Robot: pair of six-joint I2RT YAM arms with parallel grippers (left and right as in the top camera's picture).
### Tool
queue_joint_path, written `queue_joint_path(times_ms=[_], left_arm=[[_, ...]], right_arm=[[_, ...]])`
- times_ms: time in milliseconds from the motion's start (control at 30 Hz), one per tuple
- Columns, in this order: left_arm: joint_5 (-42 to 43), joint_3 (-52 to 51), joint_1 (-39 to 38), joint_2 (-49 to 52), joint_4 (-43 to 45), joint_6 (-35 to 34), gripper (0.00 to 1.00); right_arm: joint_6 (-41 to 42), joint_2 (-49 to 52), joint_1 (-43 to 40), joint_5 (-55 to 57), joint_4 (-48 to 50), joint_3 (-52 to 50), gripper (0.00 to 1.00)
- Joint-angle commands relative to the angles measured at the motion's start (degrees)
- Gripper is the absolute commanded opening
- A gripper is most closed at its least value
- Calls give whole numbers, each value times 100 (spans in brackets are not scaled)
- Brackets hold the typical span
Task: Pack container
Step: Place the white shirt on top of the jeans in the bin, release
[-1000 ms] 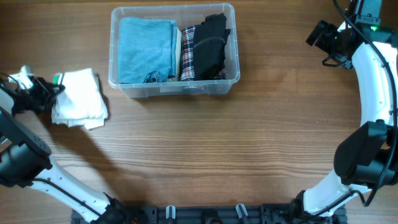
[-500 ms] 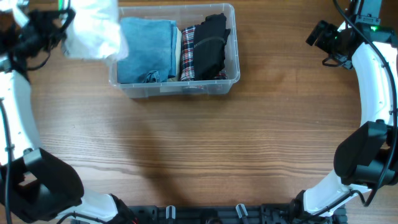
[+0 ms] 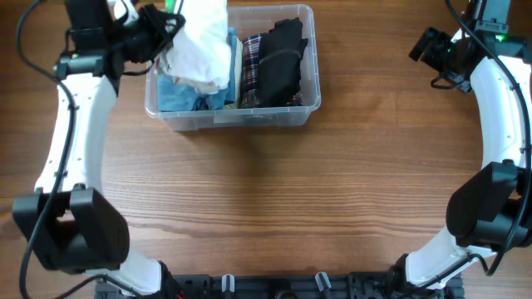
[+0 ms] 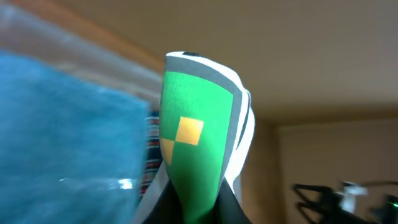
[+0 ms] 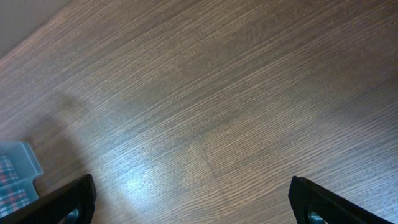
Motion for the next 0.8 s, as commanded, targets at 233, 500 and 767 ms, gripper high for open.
queue_joint_path(times_ms=[233, 500, 767], left_arm=[[-1384, 74, -31, 1012, -492, 1088, 18], [-1410, 282, 195, 575, -616, 1792, 53], [-2332, 439, -297, 11, -699, 2234, 34]], right_arm=[[-68, 66, -2, 116, 0, -13, 100], [-70, 66, -2, 116, 0, -13, 100], [-68, 68, -4, 116, 0, -13, 100]])
